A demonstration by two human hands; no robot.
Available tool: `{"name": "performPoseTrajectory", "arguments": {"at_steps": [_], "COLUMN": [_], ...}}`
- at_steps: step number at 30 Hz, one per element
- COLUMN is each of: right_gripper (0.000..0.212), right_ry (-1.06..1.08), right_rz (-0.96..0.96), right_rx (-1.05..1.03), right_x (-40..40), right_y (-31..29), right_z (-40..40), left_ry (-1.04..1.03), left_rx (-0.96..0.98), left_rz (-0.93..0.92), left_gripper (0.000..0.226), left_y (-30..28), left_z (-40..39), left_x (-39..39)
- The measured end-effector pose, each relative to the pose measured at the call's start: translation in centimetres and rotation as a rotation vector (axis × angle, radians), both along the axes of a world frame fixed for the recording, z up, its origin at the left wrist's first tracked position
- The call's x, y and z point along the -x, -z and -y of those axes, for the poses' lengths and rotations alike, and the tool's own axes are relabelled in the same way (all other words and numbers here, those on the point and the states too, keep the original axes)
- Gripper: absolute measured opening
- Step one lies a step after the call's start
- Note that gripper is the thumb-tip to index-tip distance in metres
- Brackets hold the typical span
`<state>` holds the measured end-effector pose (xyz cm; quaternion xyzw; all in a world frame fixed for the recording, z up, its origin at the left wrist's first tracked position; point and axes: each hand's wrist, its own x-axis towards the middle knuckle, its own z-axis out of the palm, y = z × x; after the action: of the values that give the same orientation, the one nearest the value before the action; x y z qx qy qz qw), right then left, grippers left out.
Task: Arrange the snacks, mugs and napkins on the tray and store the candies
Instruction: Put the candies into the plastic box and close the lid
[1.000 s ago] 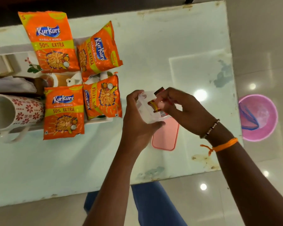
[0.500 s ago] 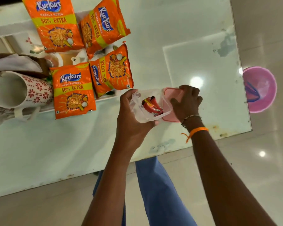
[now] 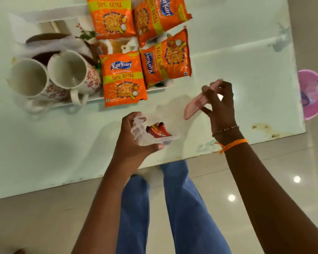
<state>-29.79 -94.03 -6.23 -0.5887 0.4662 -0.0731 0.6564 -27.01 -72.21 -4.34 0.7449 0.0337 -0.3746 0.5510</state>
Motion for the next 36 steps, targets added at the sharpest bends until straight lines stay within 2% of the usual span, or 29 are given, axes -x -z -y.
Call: {"name": "performPoseTrajectory", "arguments": {"at_steps": [2,4,5,6,8,11,14,16,18,21,25,32,36], "right_gripper": [0.021,0.035,0.041,0.036,0.018,0.021,0.054,0.076,0.087,0.077,0.062,0.066,0.069], "right_ry": [0.005,-0.079,-0.143,-0.214,-0.338,-0.479,-0.598,-0.626,-0.635,-0.742,-0.865,-0.892,-0.921], "right_rz": [0.126,0.189,0.197,0.194,0.174,0.163,0.182,0.190,0.195,0.189,0.134,0.135,0.086], "right_rx": [-0.223,-0.344,-0.365,-0.372,-0.370,-0.358,-0.312,-0.280,-0.292,-0.306,-0.245,-0.201,-0.162], "right_x": [0.4,0.7,0.8,0.9,1.1,1.4,1.0,0.6,0.3,-0.1,0.2,1.0,0.8], "right_y": [-1.1,-2.2,-2.4,-2.5,-2.6,-2.1,-2.4,-2.7,-3.2,-3.6,-3.0,-1.6,-2.4], "right_z": [-2.3,-4.8,-6.2,-7.7,-10.4,-13.0,-14.6,-15.9,-17.0,-18.6,-20.0,-21.2,-21.1], "left_ry": [-0.043,-0.088,-0.102,-0.116,-0.148,-0.176,-0.124,-0.098,-0.096,-0.073,-0.022,0.011,0.023], "left_rx": [0.019,0.052,0.070,0.086,0.109,0.141,0.158,0.187,0.219,0.229,0.193,0.207,0.336], "left_rz": [-0.050,-0.081,-0.088,-0.093,-0.097,-0.086,-0.104,-0.123,-0.137,-0.129,-0.104,-0.096,-0.192], "left_gripper": [0.081,0.081,0.082,0.082,0.080,0.081,0.090,0.086,0.083,0.080,0.089,0.086,0.086], "left_y": [-0.5,-1.1,-1.3,-1.5,-1.8,-1.9,-2.0,-2.2,-2.5,-2.9,-2.8,-1.7,-2.1], "left_z": [-1.8,-3.4,-4.1,-4.9,-6.1,-8.3,-10.6,-12.1,-13.2,-15.2,-17.0,-18.5,-18.7], "left_x": [-0.1,-0.3,-0.4,-0.6,-0.8,-1.3,-1.7,-1.9,-2.0,-2.2,-2.6,-1.9,-2.1]}}
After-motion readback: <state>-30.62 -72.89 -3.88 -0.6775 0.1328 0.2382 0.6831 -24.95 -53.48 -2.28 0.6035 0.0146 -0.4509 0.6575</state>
